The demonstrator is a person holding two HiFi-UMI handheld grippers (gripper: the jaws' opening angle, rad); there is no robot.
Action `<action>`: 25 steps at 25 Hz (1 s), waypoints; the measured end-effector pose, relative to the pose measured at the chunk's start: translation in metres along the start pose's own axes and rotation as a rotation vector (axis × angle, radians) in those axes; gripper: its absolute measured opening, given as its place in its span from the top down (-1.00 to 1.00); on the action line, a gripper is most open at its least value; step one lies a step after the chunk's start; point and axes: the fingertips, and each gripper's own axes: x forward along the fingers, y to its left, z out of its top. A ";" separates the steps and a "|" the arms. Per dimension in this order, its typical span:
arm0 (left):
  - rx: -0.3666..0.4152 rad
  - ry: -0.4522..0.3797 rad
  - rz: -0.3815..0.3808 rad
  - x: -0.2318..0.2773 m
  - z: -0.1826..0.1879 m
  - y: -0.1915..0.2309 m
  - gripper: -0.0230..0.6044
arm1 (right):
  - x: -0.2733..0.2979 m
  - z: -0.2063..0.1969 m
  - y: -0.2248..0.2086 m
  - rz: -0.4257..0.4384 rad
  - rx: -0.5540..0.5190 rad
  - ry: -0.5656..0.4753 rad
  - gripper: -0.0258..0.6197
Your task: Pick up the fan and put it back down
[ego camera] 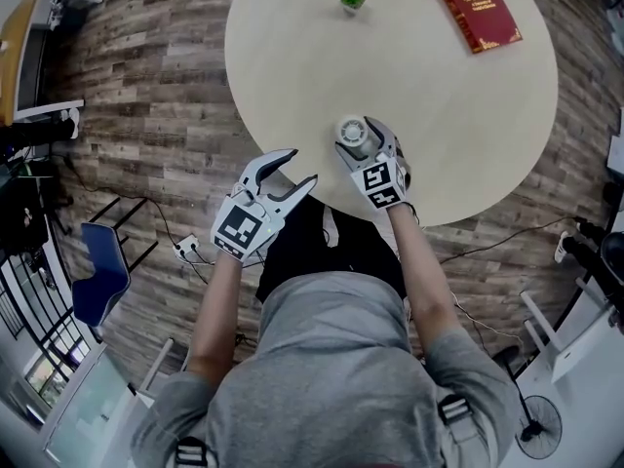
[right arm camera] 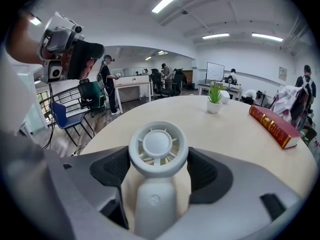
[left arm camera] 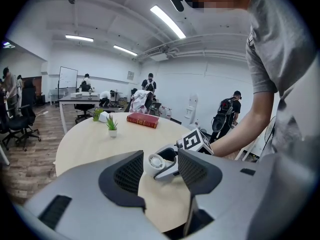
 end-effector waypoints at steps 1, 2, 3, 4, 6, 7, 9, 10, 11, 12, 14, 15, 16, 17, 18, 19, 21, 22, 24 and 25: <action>0.004 -0.002 0.003 -0.002 0.001 -0.001 0.19 | -0.002 0.004 -0.001 -0.004 0.000 -0.011 -0.20; 0.009 -0.003 0.006 -0.004 0.003 -0.002 0.19 | -0.004 0.009 -0.001 -0.007 -0.001 -0.021 -0.20; 0.015 -0.005 0.009 -0.006 0.004 -0.003 0.19 | -0.007 0.013 -0.001 -0.011 -0.001 -0.031 -0.20; 0.019 -0.008 0.011 -0.009 0.006 -0.004 0.19 | -0.010 0.017 -0.002 -0.015 -0.002 -0.039 -0.20; 0.027 -0.013 0.015 -0.012 0.010 -0.008 0.19 | -0.016 0.022 -0.003 -0.024 -0.001 -0.048 -0.20; 0.030 -0.016 0.018 -0.014 0.012 -0.009 0.19 | -0.019 0.024 -0.003 -0.028 -0.001 -0.051 -0.20; 0.035 -0.025 0.024 -0.019 0.016 -0.012 0.19 | -0.026 0.027 -0.004 -0.038 0.000 -0.058 -0.20; 0.036 -0.030 0.028 -0.022 0.018 -0.014 0.19 | -0.030 0.029 -0.004 -0.042 -0.001 -0.065 -0.20; 0.038 -0.036 0.032 -0.023 0.021 -0.015 0.19 | -0.034 0.033 -0.005 -0.045 -0.004 -0.074 -0.20; 0.039 -0.040 0.036 -0.024 0.024 -0.016 0.19 | -0.038 0.037 -0.006 -0.049 -0.006 -0.079 -0.20; 0.031 -0.042 0.043 -0.025 0.031 -0.019 0.19 | -0.047 0.042 -0.009 -0.053 -0.008 -0.083 -0.20; 0.025 -0.043 0.046 -0.026 0.034 -0.021 0.19 | -0.050 0.045 -0.010 -0.056 -0.009 -0.087 -0.20; 0.027 -0.046 0.047 -0.027 0.037 -0.021 0.19 | -0.053 0.048 -0.011 -0.061 -0.011 -0.091 -0.20; 0.036 -0.052 0.048 -0.028 0.039 -0.022 0.19 | -0.056 0.051 -0.013 -0.068 -0.014 -0.094 -0.20; 0.051 -0.060 0.048 -0.029 0.041 -0.023 0.19 | -0.059 0.053 -0.014 -0.076 -0.016 -0.097 -0.20; 0.067 -0.067 0.047 -0.031 0.043 -0.023 0.19 | -0.063 0.056 -0.015 -0.082 -0.016 -0.102 -0.20; 0.083 -0.077 0.048 -0.032 0.049 -0.025 0.19 | -0.072 0.065 -0.018 -0.092 -0.018 -0.118 -0.20; 0.086 -0.082 0.050 -0.032 0.053 -0.025 0.19 | -0.076 0.069 -0.020 -0.097 -0.022 -0.126 -0.20; 0.090 -0.094 0.052 -0.033 0.059 -0.027 0.19 | -0.083 0.076 -0.025 -0.110 -0.027 -0.137 -0.20; 0.092 -0.098 0.052 -0.034 0.061 -0.027 0.19 | -0.086 0.078 -0.027 -0.116 -0.027 -0.143 -0.20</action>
